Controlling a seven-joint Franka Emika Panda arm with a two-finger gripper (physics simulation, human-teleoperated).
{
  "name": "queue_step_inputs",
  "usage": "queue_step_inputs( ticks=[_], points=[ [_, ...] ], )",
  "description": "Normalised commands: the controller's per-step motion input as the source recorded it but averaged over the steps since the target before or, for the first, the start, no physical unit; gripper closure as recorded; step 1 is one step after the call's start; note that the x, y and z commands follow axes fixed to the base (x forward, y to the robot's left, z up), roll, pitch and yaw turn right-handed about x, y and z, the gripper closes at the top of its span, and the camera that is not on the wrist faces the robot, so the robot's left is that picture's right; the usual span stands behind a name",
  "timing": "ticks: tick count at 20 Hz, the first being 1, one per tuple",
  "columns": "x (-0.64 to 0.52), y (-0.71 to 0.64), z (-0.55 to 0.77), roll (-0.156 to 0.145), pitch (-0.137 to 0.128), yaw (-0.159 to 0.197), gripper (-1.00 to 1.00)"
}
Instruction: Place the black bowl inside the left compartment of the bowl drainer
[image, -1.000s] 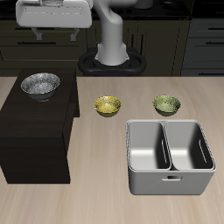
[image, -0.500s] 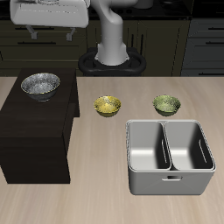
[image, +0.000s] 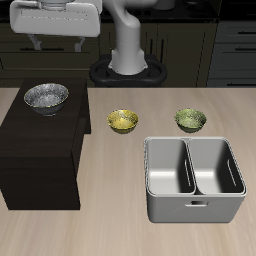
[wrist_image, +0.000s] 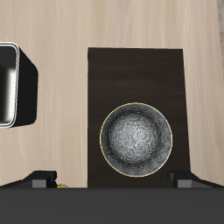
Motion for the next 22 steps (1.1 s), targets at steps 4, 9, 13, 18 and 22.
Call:
queue_step_inputs(
  ticks=[4, 9, 13, 18, 22],
  points=[
    [0.09, -0.04, -0.24, -0.026, 0.019, -0.013, -1.0],
    [0.04, 0.05, -0.21, 0.004, 0.02, -0.008, -1.0],
    [0.04, 0.0, -0.22, -0.014, 0.023, -0.03, -1.0],
    [0.03, 0.09, -0.2, 0.014, 0.017, -0.004, -1.0],
    [0.04, 0.02, -0.21, -0.001, 0.025, 0.003, -1.0]
  ],
)
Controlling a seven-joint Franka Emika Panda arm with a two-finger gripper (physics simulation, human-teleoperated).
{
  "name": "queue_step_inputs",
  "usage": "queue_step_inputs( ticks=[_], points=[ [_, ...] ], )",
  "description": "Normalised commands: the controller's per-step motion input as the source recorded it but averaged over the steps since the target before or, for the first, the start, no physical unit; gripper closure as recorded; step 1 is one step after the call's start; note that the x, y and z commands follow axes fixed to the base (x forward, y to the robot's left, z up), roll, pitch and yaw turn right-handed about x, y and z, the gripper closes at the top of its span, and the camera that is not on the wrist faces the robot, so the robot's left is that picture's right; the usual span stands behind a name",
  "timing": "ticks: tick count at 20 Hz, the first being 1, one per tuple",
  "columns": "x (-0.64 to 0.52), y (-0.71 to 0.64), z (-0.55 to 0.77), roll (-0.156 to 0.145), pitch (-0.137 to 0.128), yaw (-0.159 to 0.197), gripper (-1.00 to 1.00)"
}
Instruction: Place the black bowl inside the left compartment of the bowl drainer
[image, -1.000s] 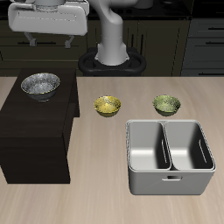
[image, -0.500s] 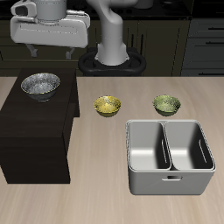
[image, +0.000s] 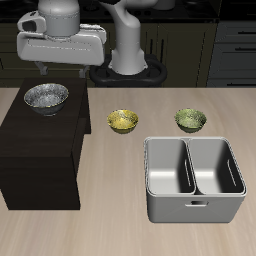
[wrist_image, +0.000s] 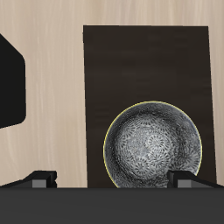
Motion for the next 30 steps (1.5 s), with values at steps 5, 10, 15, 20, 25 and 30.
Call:
queue_step_inputs(
  ticks=[5, 10, 15, 20, 25, 30],
  points=[
    [0.03, 0.14, -0.24, 0.028, 0.028, 0.002, -1.0],
    [0.01, 0.08, -0.18, 0.009, 0.029, -0.001, -1.0],
    [-0.01, 0.06, -0.22, 0.021, 0.029, -0.014, -1.0],
    [0.0, -0.05, -0.14, -0.003, 0.018, -0.003, -1.0],
    [0.0, -0.19, -0.16, -0.033, 0.021, -0.011, -1.0],
    [-0.01, -0.12, -0.22, -0.007, 0.017, -0.001, -1.0]
  ],
)
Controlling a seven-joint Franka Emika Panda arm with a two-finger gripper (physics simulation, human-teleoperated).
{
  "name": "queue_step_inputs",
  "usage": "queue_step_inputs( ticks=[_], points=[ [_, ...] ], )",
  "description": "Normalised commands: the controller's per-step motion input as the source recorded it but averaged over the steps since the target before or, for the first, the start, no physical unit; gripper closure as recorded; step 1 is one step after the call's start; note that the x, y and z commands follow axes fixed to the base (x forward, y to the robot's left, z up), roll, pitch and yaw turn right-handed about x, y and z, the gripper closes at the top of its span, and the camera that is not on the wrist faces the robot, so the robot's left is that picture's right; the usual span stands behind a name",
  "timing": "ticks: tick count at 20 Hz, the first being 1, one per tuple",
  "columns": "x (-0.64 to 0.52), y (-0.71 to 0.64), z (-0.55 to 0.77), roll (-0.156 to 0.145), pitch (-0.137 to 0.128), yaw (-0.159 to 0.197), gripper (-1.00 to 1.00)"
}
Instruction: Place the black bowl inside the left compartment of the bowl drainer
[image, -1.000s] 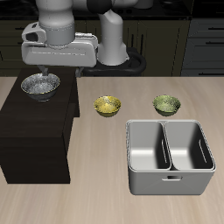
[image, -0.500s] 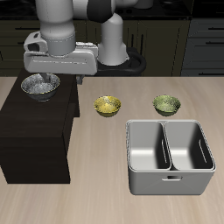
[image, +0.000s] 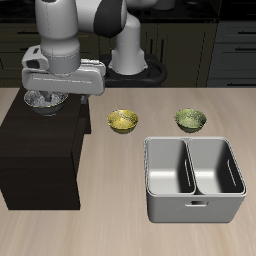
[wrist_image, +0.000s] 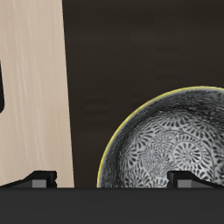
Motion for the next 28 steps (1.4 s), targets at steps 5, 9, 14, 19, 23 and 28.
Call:
queue_step_inputs(
  ticks=[5, 9, 14, 19, 23, 28],
  points=[
    [-0.05, 0.09, -0.14, 0.036, -0.006, -0.022, 1.0],
    [-0.01, 0.15, -0.12, 0.049, 0.007, -0.045, 1.0],
    [-0.04, 0.16, -0.03, 0.024, 0.002, 0.02, 1.0],
    [-0.04, 0.17, 0.16, 0.023, -0.026, 0.021, 1.0],
    [-0.1, 0.13, 0.26, -0.013, -0.04, -0.003, 1.0],
    [-0.11, 0.18, 0.35, 0.02, -0.042, 0.004, 1.0]
  ],
)
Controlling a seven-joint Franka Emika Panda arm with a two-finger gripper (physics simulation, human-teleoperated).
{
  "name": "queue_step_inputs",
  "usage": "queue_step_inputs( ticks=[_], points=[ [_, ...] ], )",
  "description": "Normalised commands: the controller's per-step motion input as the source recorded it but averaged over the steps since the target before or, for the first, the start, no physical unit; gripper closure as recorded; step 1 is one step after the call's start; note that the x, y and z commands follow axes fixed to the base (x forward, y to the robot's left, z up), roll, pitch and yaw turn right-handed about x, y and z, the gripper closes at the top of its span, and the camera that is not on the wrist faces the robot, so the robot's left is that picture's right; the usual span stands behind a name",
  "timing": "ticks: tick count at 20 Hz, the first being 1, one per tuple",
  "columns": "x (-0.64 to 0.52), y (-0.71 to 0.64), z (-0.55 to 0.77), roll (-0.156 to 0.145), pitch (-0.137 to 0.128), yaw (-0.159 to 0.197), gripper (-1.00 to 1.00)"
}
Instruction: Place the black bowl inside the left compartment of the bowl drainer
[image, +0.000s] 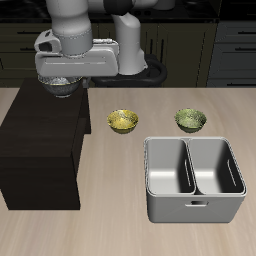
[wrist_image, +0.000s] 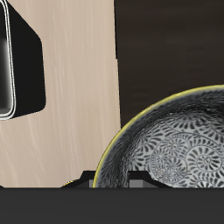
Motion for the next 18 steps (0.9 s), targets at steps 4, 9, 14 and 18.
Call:
queue_step_inputs(
  ticks=[4, 9, 14, 18],
  points=[
    [-0.09, 0.14, 0.3, 0.002, -0.03, 0.004, 1.0],
    [-0.09, 0.14, 0.31, 0.016, -0.041, 0.006, 1.0],
    [0.0, 0.11, 0.09, 0.01, -0.013, 0.017, 1.0],
    [0.0, 0.12, 0.06, 0.009, -0.003, 0.02, 1.0]
  ],
)
